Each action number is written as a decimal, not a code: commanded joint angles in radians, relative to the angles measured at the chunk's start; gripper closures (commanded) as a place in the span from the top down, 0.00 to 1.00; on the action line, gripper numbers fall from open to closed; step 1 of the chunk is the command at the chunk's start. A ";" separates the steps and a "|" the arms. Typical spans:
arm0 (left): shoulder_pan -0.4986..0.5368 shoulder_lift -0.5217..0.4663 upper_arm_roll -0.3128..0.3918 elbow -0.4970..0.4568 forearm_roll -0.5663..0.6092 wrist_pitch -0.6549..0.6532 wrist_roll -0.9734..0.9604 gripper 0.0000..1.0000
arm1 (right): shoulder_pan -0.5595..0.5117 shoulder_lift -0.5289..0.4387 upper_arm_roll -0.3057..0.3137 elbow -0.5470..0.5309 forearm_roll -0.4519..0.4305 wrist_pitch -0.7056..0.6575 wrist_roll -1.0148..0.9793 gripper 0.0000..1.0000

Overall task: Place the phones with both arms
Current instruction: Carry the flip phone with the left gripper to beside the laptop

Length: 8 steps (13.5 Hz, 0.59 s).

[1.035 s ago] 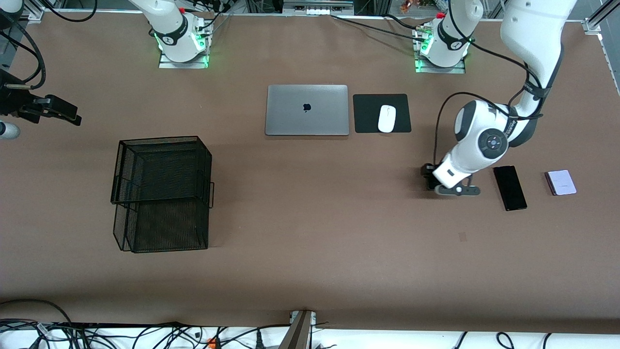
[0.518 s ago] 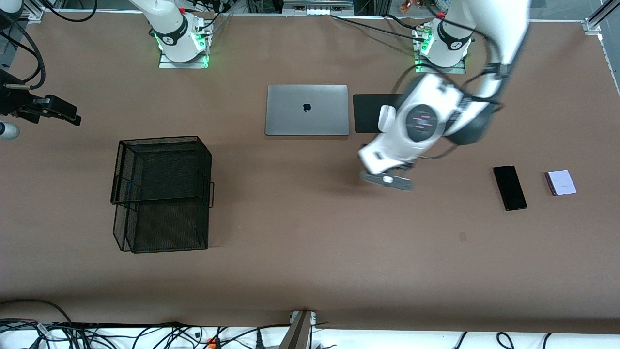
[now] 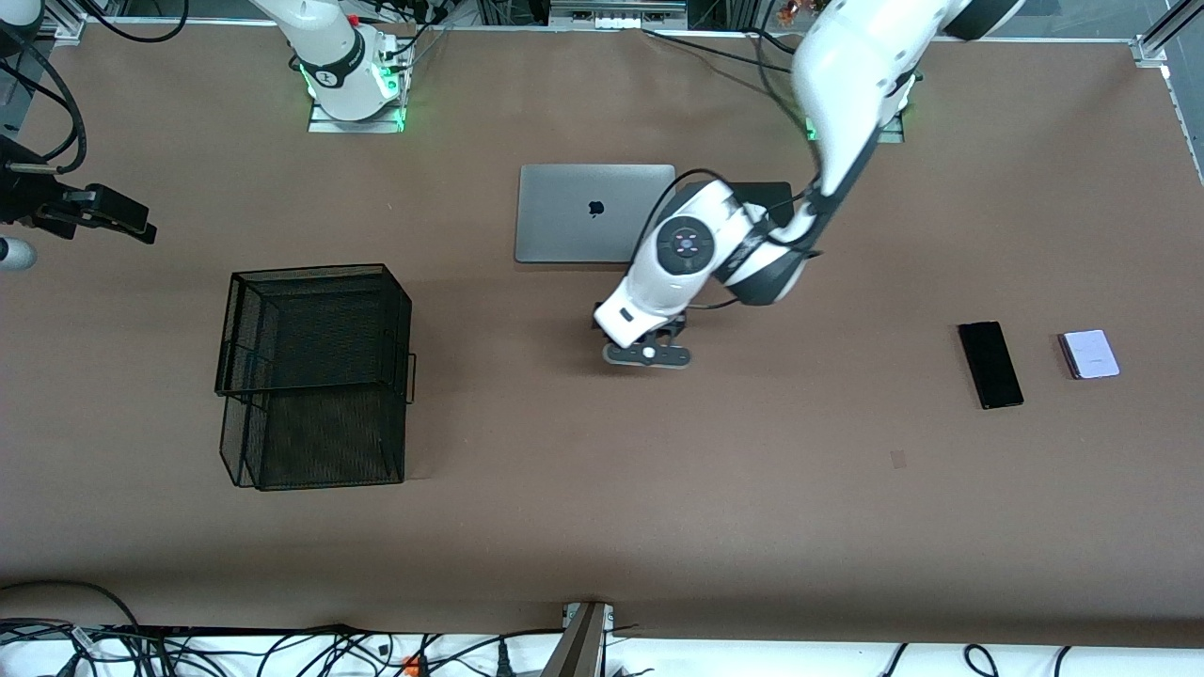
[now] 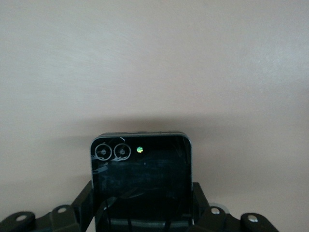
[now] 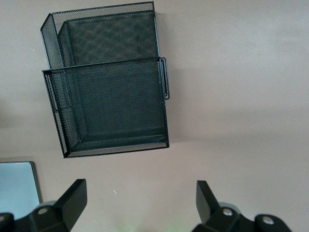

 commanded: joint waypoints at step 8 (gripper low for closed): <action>0.085 -0.162 0.035 0.064 0.034 -0.356 0.003 1.00 | 0.007 0.008 0.017 -0.011 0.010 0.010 0.001 1.00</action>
